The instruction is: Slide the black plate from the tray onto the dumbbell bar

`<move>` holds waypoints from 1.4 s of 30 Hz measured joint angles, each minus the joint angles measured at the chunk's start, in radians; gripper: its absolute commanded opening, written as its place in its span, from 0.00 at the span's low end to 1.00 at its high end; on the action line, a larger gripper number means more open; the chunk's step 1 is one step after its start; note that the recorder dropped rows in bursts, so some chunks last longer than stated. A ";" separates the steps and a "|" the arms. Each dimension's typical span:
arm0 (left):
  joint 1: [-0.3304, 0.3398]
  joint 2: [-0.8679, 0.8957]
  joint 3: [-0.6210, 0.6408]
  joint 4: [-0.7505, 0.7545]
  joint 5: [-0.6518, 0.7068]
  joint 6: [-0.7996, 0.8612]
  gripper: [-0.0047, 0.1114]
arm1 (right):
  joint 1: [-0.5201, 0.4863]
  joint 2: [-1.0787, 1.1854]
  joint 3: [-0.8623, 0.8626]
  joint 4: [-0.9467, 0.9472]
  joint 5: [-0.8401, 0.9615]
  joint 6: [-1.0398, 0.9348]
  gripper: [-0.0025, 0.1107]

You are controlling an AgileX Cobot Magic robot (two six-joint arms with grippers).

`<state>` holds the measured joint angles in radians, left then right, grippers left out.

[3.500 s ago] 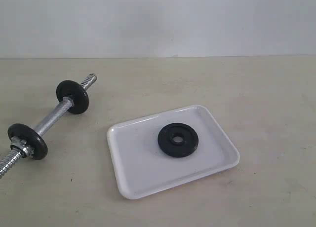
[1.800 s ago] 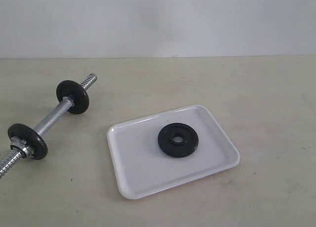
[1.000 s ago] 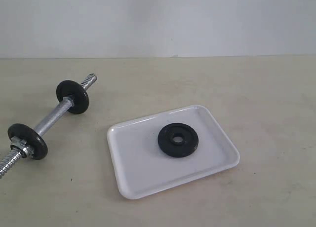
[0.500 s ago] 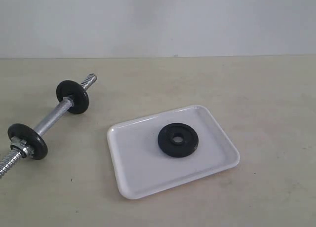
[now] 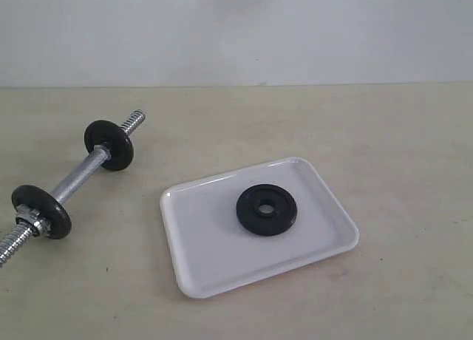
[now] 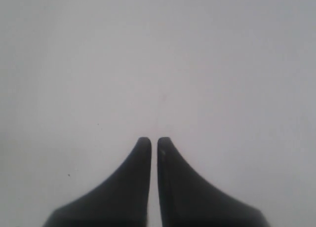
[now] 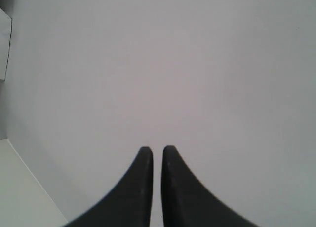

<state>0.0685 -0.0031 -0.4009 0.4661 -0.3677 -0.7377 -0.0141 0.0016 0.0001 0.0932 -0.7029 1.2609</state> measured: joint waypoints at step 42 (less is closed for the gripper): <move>0.000 0.369 -0.213 1.254 -0.026 -1.012 0.08 | 0.000 0.419 -0.662 -1.830 0.075 0.783 0.06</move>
<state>0.0685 0.3662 -0.6140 1.7204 -0.3941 -1.7500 -0.0145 0.4202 -0.6623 -1.7368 -0.6275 2.0442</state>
